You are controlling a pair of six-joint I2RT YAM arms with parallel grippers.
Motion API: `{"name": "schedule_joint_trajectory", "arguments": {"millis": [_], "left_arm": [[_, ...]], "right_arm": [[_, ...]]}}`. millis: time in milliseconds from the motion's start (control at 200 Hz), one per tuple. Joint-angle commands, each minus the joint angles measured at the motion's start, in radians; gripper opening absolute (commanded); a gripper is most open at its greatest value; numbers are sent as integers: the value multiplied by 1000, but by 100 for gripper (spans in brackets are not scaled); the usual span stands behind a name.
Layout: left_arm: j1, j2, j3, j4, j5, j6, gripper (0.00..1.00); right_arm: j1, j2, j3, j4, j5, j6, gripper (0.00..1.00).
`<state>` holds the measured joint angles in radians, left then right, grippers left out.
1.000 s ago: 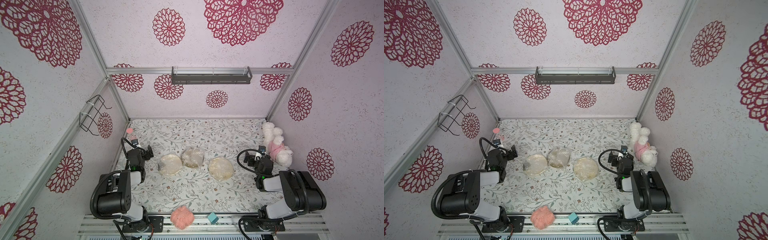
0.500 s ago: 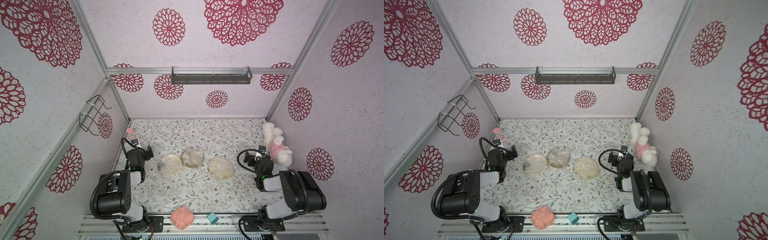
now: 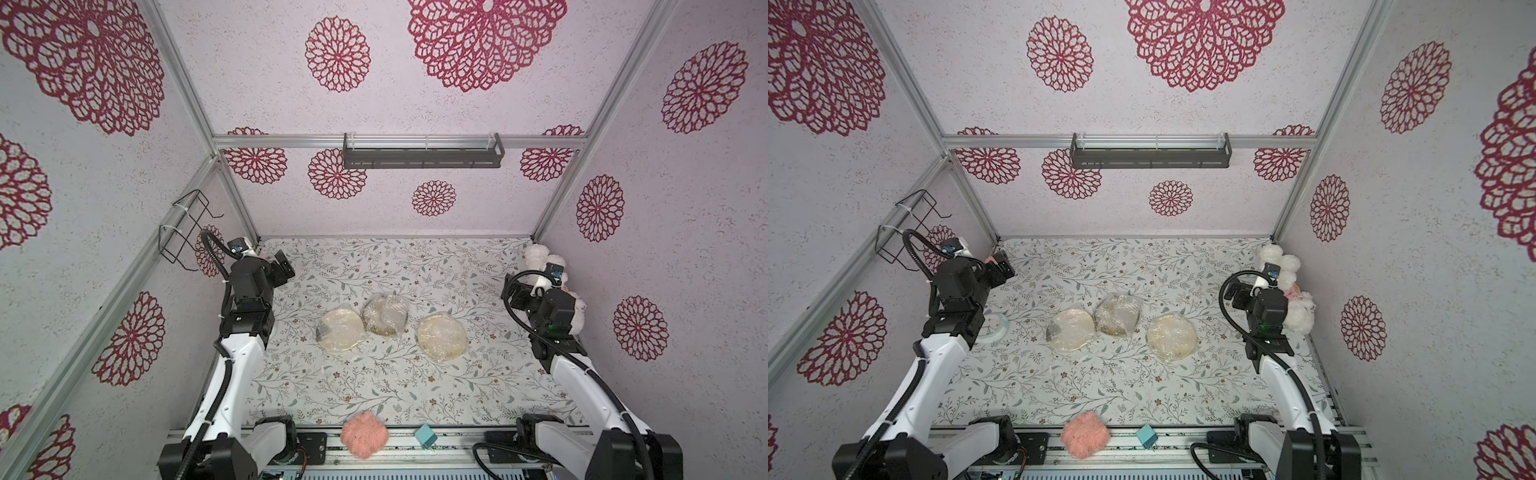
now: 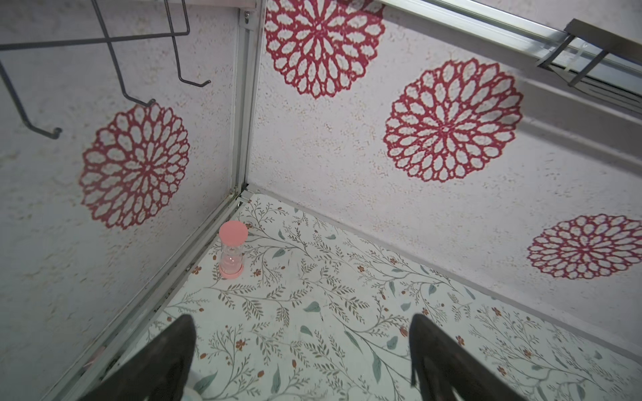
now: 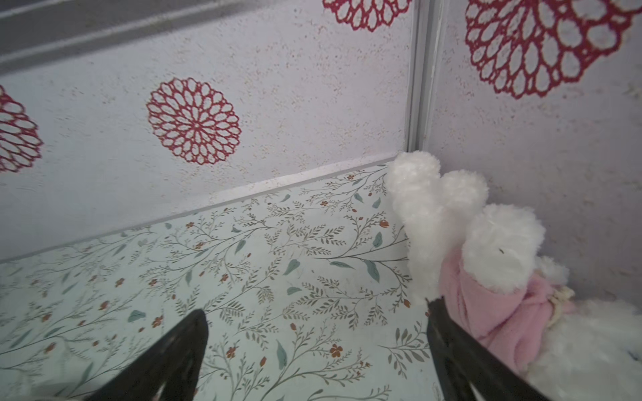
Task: Unpack dinner plates from bubble wrap
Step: Unwrap the bubble wrap at the center of the board.
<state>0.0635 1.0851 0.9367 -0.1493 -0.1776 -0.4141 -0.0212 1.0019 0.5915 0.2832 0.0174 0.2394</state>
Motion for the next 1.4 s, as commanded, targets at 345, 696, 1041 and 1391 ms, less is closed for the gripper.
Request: {"name": "schedule_joint_trajectory", "arguments": {"millis": [345,696,1041,1391], "left_arm": [[-274,-64,-53,-296,180,-385,99],[-544,125,44,-161,191,-485,98],[-763,331,77,-32,149,-659,89],[-857,520,70,90,186,-791,81]], "right_arm": [[40,52,206,-637,-382,114,91],[100,59,142,-766,-377,98,90],[334,80,125,-792,-148,133,78],[415,194,167,-761,-63,80,75]]}}
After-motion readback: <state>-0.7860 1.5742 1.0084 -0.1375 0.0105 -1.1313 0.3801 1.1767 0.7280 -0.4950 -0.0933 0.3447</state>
